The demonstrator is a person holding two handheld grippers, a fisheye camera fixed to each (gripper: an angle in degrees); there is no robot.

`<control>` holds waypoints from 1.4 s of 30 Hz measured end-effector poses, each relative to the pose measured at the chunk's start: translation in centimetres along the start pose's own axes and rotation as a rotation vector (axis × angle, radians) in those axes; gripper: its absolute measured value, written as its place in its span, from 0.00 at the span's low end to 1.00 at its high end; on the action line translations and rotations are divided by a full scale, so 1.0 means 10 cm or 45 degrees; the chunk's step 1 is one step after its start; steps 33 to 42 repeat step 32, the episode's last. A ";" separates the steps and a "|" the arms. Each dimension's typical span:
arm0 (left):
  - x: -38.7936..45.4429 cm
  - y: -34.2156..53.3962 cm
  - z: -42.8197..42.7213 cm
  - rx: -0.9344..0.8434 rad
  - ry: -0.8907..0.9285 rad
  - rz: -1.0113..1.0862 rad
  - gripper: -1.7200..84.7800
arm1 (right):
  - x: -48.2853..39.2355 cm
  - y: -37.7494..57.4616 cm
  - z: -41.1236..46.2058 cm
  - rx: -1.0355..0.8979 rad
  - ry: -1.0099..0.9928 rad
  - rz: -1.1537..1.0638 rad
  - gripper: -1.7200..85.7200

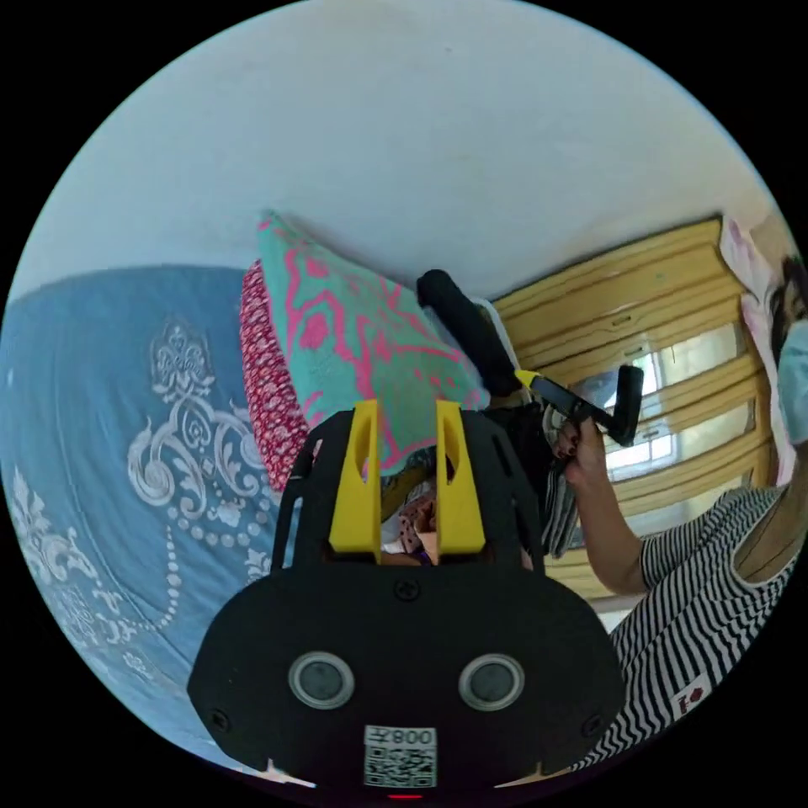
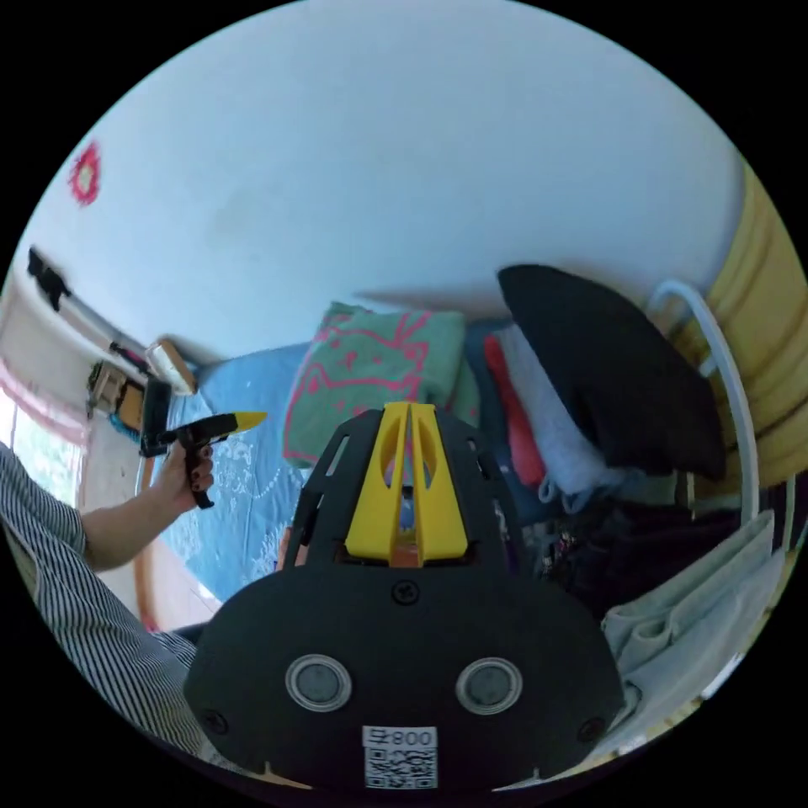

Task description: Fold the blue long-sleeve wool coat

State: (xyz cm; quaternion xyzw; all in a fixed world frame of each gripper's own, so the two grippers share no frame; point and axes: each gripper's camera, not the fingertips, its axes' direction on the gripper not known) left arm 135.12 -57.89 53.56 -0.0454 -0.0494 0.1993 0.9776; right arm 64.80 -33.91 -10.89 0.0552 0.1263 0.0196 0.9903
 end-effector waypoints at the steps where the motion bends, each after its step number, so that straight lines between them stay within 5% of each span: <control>1: 0.20 -0.16 0.15 -0.067 -0.056 0.063 0.13 | -0.08 -0.15 0.33 -0.084 0.053 -0.048 0.03; 5: 0.70 -0.54 0.75 -0.321 -0.339 0.233 0.08 | -0.04 -0.42 1.58 -0.473 0.152 -0.074 0.02; 8: 0.97 -0.68 0.82 -0.361 -0.271 0.250 0.06 | 0.04 -0.55 2.02 -0.576 0.208 -0.071 0.02; 23: 2.00 -1.36 0.68 -0.378 -0.291 0.327 0.02 | 0.88 -1.22 1.83 -0.339 -0.061 0.096 0.02; 31: 2.24 -1.39 0.46 -0.301 -0.089 0.344 0.02 | 1.70 -2.24 1.17 0.026 0.380 0.207 0.07; 42: 2.25 -1.36 0.45 -0.303 -0.069 0.340 0.02 | 1.76 -2.34 1.17 0.029 0.402 0.209 0.08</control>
